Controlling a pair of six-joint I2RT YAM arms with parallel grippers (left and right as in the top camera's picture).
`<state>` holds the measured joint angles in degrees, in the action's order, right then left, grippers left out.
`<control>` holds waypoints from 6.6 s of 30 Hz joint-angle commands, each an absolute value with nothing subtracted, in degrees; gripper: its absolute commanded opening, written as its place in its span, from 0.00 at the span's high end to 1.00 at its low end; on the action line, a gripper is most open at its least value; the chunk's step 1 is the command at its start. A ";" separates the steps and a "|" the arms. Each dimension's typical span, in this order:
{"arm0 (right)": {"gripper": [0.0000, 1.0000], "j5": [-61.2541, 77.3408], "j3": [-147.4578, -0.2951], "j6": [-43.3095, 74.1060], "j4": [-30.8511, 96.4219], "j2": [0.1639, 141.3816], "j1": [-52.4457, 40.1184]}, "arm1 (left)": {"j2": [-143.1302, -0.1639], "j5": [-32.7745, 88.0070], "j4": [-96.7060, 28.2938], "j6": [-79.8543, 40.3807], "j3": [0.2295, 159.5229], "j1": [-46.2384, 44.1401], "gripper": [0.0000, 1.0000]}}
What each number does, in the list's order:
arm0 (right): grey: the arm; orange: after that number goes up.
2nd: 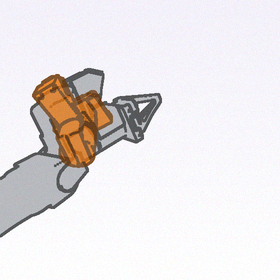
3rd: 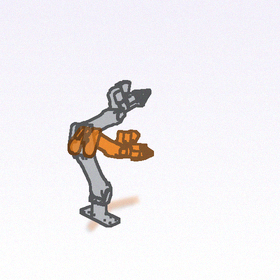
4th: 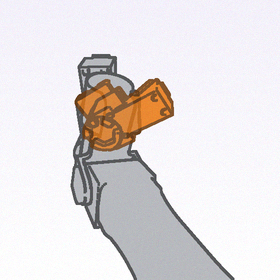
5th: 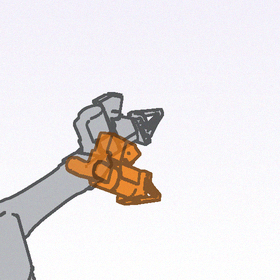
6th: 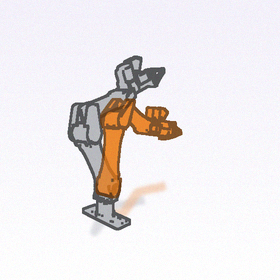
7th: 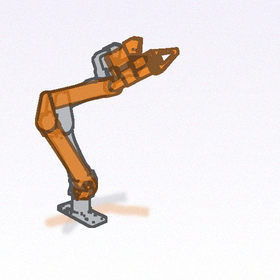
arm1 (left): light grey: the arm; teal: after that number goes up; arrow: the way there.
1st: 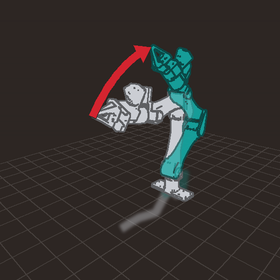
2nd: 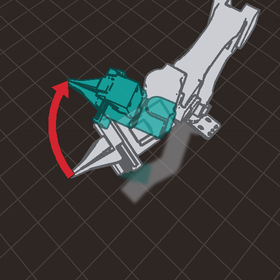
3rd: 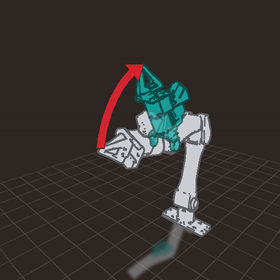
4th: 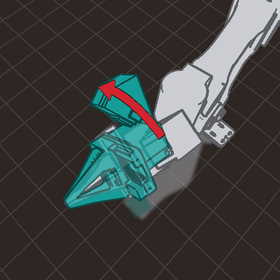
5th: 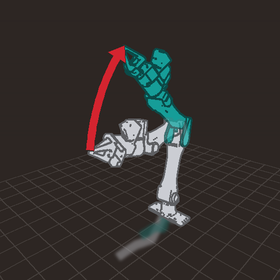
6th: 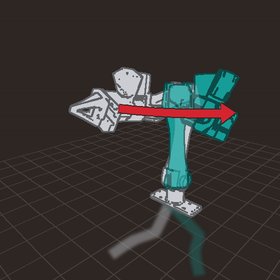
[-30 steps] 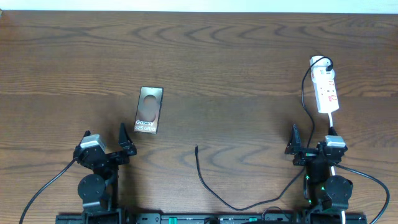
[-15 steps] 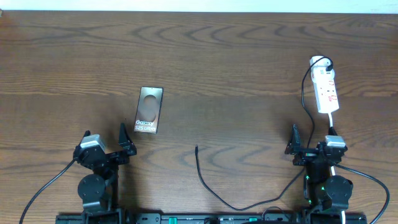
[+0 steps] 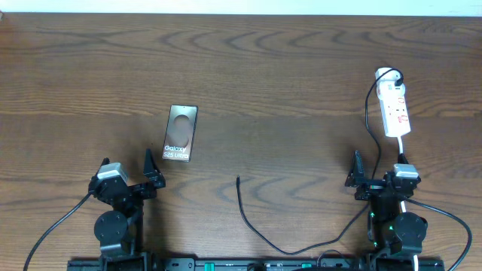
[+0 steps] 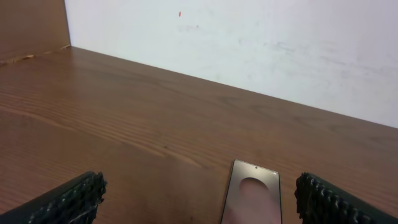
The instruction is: Plug charger to phone and switch on socket
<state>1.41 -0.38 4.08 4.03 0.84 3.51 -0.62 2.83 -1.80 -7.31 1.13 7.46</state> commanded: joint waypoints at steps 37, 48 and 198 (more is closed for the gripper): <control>0.01 0.51 -0.32 3.57 4.32 0.38 3.53 | -0.40 5.98 -4.12 -7.16 2.57 7.70 0.00; 0.01 0.51 -0.32 3.57 4.32 0.38 3.53 | -18.06 7.07 -7.79 -3.90 20.53 7.68 0.00; 0.01 0.54 -0.32 3.57 4.32 0.38 3.53 | -116.90 4.01 -44.73 0.64 76.05 -8.19 0.02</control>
